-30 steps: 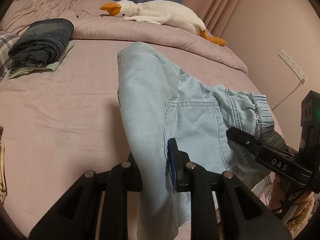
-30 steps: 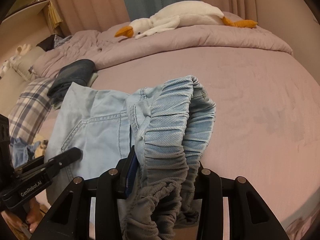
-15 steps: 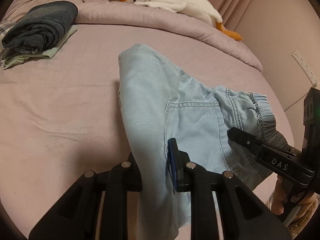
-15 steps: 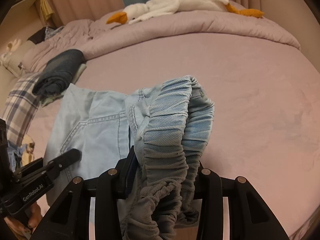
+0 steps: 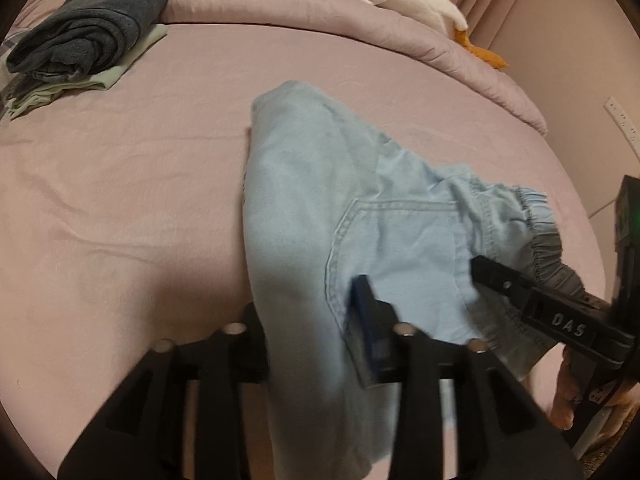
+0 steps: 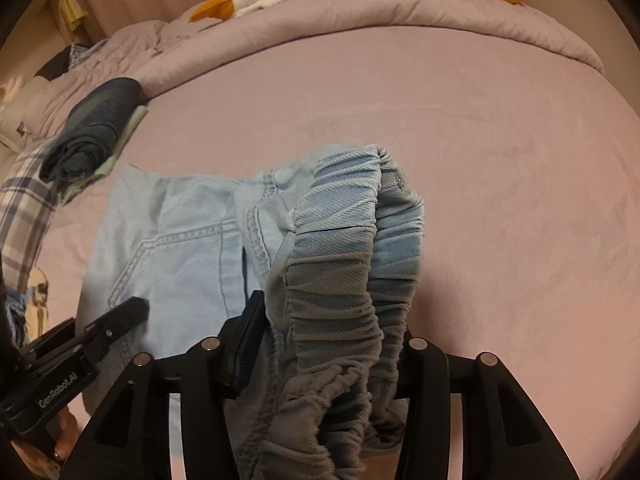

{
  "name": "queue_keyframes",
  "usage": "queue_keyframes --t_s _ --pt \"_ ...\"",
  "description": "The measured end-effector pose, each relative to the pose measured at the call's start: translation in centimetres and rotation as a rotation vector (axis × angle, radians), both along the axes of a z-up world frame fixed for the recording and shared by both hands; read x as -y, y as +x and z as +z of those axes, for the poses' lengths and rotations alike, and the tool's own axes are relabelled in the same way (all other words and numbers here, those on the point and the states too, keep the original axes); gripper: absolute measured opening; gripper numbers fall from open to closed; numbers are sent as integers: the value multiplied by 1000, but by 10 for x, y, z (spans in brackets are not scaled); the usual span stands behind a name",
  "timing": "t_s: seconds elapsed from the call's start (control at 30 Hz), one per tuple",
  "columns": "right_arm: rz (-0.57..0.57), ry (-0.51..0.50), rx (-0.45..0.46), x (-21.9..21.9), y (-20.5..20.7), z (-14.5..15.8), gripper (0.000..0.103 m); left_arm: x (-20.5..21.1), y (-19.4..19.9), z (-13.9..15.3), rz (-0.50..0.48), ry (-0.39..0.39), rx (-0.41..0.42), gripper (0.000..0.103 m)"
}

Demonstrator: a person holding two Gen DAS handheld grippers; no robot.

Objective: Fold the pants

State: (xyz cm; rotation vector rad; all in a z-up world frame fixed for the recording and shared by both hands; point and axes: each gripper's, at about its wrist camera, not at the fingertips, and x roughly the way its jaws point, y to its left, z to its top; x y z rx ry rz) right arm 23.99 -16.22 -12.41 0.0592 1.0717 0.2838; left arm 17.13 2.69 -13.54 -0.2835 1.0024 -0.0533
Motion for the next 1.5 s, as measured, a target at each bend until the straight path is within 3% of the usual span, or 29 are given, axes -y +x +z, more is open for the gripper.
queue_keyframes --t_s 0.07,0.13,0.27,0.43,0.47,0.6,0.87,1.5 --pt "-15 -5 2 2 -1 -1 57 -2 -6 -3 23 23 -4 65" --pt "-39 -19 1 5 -3 -1 68 -5 -15 -2 27 3 -3 66" --pt "-64 -11 -8 19 -15 4 69 -10 -31 8 46 -6 -12 68" --pt "-82 -70 64 31 -39 29 69 -7 -63 54 43 5 90 92" --pt "-81 -73 87 33 -46 37 69 -7 -69 66 51 6 114 102" --pt "-52 -30 174 44 -76 68 91 -4 -95 100 71 48 176 102" --pt "-9 28 320 46 -122 111 92 12 -130 130 69 91 220 102" --pt "-9 31 296 30 -136 107 92 31 -143 120 43 120 150 102"
